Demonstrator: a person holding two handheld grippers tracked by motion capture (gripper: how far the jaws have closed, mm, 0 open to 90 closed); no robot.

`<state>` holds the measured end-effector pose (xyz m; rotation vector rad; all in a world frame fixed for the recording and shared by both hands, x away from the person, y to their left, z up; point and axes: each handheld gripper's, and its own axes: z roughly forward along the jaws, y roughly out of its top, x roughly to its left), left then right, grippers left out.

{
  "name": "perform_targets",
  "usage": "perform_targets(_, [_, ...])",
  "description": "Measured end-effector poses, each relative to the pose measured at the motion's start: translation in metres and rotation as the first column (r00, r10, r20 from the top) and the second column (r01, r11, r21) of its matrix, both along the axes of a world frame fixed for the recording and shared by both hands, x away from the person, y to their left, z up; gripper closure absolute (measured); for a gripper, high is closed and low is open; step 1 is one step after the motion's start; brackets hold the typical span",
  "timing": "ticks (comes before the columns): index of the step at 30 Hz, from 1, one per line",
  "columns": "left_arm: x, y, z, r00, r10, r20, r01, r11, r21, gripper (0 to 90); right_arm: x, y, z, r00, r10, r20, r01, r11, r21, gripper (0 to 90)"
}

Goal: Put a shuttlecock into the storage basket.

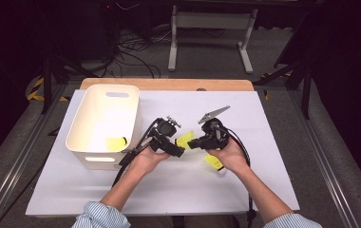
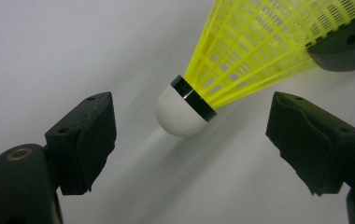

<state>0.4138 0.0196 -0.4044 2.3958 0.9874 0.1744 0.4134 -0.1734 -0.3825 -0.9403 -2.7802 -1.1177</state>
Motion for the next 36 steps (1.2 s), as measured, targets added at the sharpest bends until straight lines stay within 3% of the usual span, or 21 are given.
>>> perform_targets(14, [-0.0016, -0.0059, -0.003, 0.9996, -0.03, 0.001, 0.03, 0.9996, 0.002, 21.3, -0.0023, 0.0025, 0.0006, 0.9992, 0.033, -0.021, -0.033, 0.999, 0.019, 90.0])
perform_targets(23, [-0.0032, -0.0056, -0.0014, 0.9987, -0.051, -0.005, 0.051, 0.9987, -0.008, 33.3, -0.0025, 0.0033, 0.0018, 0.9989, 0.042, -0.021, -0.041, 0.999, 0.032, 90.0])
perform_targets(36, [-0.0046, -0.0055, -0.0024, 0.9996, -0.024, -0.013, 0.024, 0.9985, 0.049, 47.4, 0.0005, 0.0032, -0.0012, 0.9997, 0.021, -0.01, -0.021, 0.999, 0.03, 90.0])
